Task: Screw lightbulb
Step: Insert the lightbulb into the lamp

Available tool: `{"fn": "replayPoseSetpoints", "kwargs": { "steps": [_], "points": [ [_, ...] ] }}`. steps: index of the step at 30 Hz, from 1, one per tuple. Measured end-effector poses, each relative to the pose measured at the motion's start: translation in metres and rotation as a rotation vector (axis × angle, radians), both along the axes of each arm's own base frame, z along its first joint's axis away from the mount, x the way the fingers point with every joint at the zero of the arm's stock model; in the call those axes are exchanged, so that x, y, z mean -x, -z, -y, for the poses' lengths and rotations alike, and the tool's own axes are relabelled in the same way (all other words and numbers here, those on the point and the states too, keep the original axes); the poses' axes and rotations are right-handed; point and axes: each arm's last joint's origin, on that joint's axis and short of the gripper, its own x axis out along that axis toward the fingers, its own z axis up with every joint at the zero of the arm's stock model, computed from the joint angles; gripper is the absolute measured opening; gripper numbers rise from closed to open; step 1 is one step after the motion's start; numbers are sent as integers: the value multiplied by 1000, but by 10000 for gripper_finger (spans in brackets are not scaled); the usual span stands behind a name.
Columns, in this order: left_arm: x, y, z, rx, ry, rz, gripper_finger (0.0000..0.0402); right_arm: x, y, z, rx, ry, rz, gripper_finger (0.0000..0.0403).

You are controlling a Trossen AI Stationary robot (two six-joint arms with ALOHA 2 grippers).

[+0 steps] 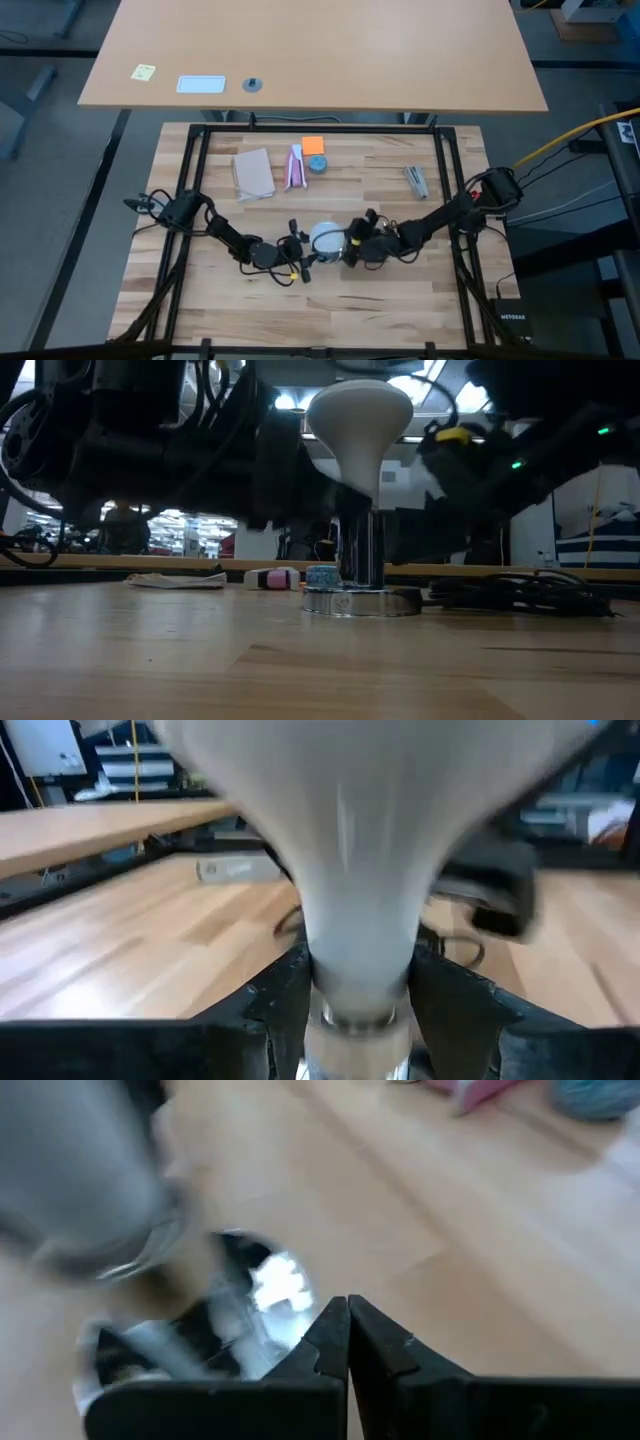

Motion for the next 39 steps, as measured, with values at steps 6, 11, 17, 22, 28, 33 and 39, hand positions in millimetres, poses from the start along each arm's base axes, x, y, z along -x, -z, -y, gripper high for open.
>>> {"fn": "replayPoseSetpoints", "kwargs": {
  "steps": [6, 11, 17, 22, 28, 33, 39],
  "points": [
    [0, 0, 0, -2, -3, -3, 156, -7, 1, 23, 5, -27, -53, 5],
    [0, 0, 0, -4, -4, -6, 156, -8, 2, 26, -1, -53, -65, 5],
    [0, 0, 0, 36, -7, 7, 156, -8, 1, 25, -7, -60, -56, 5],
    [0, 0, 0, 28, -7, 5, 156, -8, -1, 26, 12, -39, -49, 5],
    [-1, 0, 0, 29, -7, 6, 156, -2, -29, 28, 71, -43, 4, 5],
    [-1, 0, 0, 16, -6, 2, 156, 10, -69, 33, 149, -7, 99, 5],
    [-1, 0, 0, 15, -6, 2, 157, 22, -115, 37, 220, -25, 268, 5]
  ]
}}
